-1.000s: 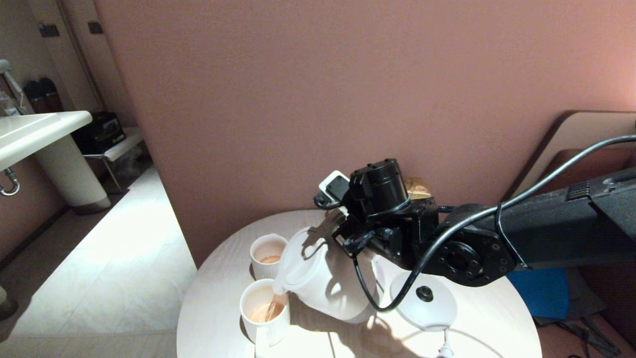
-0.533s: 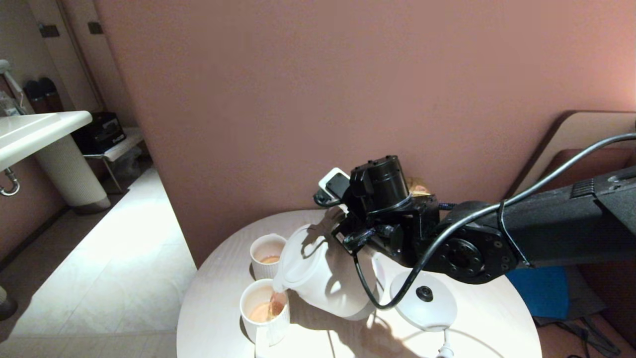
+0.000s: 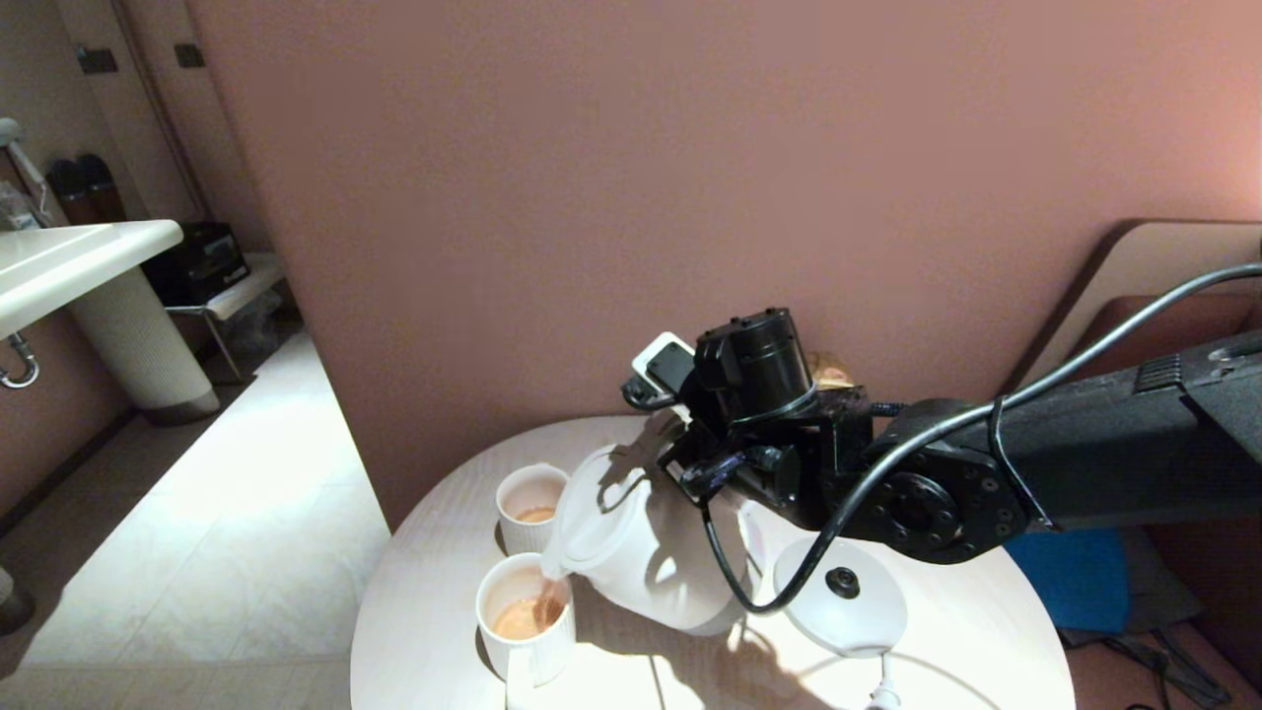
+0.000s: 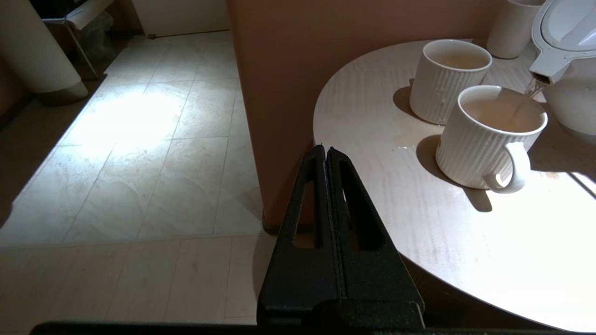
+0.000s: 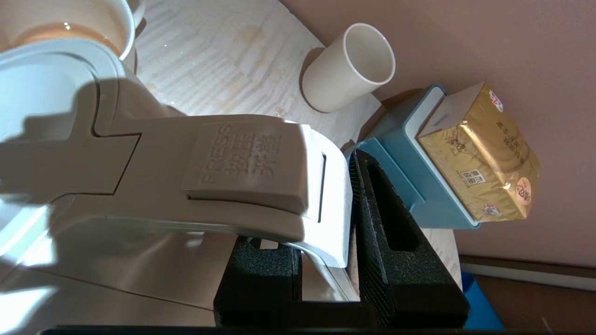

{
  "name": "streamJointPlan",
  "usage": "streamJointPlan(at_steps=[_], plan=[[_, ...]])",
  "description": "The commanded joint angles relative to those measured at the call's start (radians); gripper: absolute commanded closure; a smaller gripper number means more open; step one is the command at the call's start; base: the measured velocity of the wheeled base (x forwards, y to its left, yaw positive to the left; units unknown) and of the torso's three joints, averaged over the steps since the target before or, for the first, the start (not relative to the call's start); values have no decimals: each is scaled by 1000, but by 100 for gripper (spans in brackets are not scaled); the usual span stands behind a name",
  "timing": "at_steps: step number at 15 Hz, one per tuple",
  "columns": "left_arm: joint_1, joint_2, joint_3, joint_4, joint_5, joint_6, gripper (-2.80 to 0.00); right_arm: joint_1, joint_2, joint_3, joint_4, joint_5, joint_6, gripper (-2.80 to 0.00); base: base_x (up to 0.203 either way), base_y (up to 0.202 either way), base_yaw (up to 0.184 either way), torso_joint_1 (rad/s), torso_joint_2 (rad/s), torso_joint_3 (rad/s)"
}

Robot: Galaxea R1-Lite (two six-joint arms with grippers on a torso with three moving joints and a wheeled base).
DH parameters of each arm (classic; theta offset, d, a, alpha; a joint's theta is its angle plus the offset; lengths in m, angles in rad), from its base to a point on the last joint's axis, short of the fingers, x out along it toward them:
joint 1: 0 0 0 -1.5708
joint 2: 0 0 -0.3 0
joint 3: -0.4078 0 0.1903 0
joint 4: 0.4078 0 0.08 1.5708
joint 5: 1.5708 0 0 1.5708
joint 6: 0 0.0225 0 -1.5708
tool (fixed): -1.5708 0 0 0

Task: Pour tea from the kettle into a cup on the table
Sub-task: Pour water into another cup

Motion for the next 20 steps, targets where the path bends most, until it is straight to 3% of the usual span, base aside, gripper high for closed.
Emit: streamJointPlan(at_steps=[1, 6, 13, 20], plan=[[1, 1, 0, 0, 0, -1, 0, 1, 0, 4, -4, -2, -1, 0, 0, 0, 0, 0, 0, 0], [1, 1, 0, 0, 0, 0, 0, 0, -5, 41, -14, 2, 30, 0, 0, 0, 0, 0, 0, 0], [1, 1, 0, 0, 0, -1, 0, -2, -6, 100, -55, 1, 247, 0, 0, 0, 0, 0, 0, 0], [1, 1, 0, 0, 0, 0, 0, -32, -5, 246, -225, 27, 366, 0, 0, 0, 0, 0, 0, 0]])
